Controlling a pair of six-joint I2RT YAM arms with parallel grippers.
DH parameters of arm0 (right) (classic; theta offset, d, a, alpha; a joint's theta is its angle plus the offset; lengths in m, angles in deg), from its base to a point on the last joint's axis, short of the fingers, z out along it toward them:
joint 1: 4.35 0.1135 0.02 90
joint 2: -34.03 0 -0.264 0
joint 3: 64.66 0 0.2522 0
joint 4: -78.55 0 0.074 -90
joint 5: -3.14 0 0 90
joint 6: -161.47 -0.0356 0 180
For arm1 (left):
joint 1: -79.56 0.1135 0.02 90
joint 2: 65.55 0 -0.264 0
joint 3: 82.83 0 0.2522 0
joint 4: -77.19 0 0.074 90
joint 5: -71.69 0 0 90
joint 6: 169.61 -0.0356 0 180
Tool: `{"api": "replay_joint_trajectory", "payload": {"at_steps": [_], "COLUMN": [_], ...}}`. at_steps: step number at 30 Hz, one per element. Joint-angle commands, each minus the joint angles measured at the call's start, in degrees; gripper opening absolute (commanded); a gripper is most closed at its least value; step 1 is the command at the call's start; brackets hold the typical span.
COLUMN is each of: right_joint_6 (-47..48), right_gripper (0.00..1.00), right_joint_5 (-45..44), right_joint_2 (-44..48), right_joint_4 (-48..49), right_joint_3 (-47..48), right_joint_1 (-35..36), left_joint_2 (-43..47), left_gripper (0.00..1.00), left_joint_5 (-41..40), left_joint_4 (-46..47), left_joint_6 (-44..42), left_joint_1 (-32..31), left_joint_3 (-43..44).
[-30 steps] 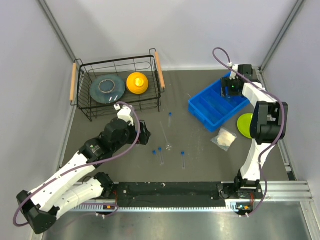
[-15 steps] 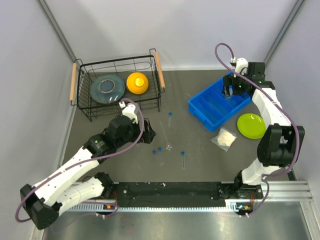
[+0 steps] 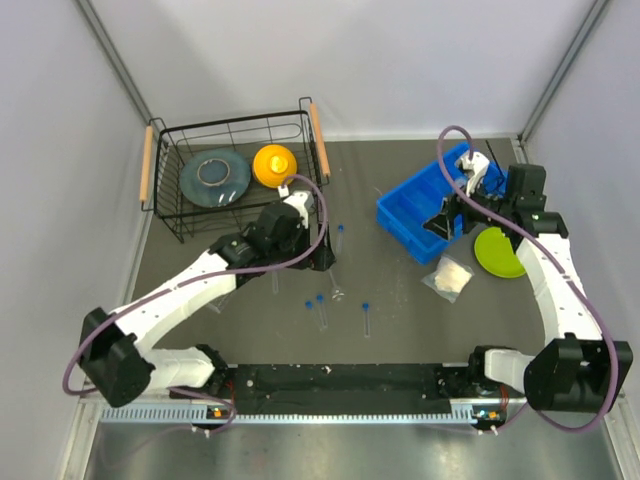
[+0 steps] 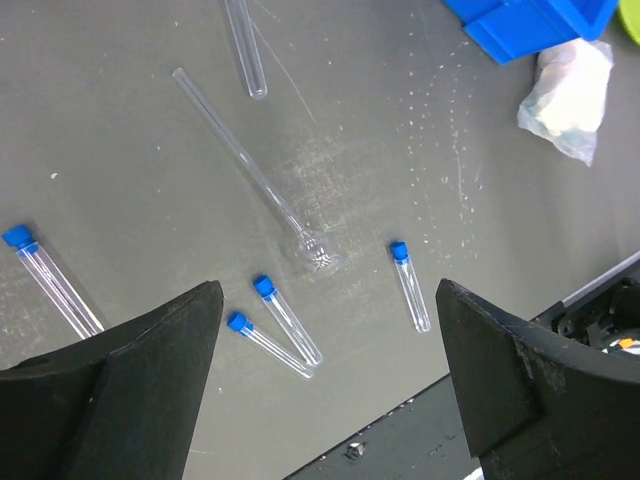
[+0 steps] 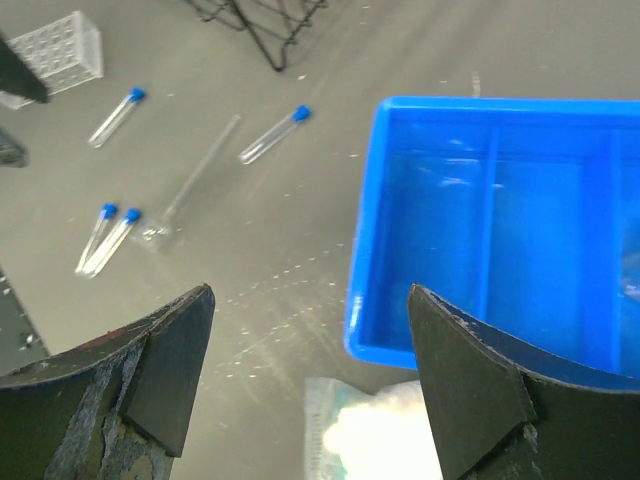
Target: Organize the chemistry lab equipment
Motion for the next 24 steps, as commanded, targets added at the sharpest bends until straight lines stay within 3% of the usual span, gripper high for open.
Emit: {"api": "replay_joint_trajectory", "payload": {"at_steps": [1, 9, 15, 24], "right_joint_6": [1.6, 2.6, 2.8, 2.3], "right_gripper": [0.79, 0.79, 0.79, 0.79], "right_joint_5": [9.1, 11.5, 12.0, 12.3], "right_joint_2": [3.2, 4.1, 4.0, 3.2], "right_joint_4": [1.1, 1.6, 3.2, 4.7], "right_joint_3": [-3.6, -7.4, -10.2, -11.3], "right_joint_1": [-0.4, -0.4, -0.4, -0.4], "left_joint_2": [-4.5, -9.1, -7.7, -8.2], "left_gripper": [0.93, 0.8, 0.77, 0.74], "left_joint_5": [-0.7, -13.9, -14.8, -13.2], "left_joint_4": [-4.6, -13.9, -11.8, -9.0], "left_joint_6": [-0.8, -0.6, -0.1, -1.1], "left_joint_1": [0.2, 1.0, 2.6, 6.8], "left_joint_3": [5.0, 3.5, -2.8, -5.0]}}
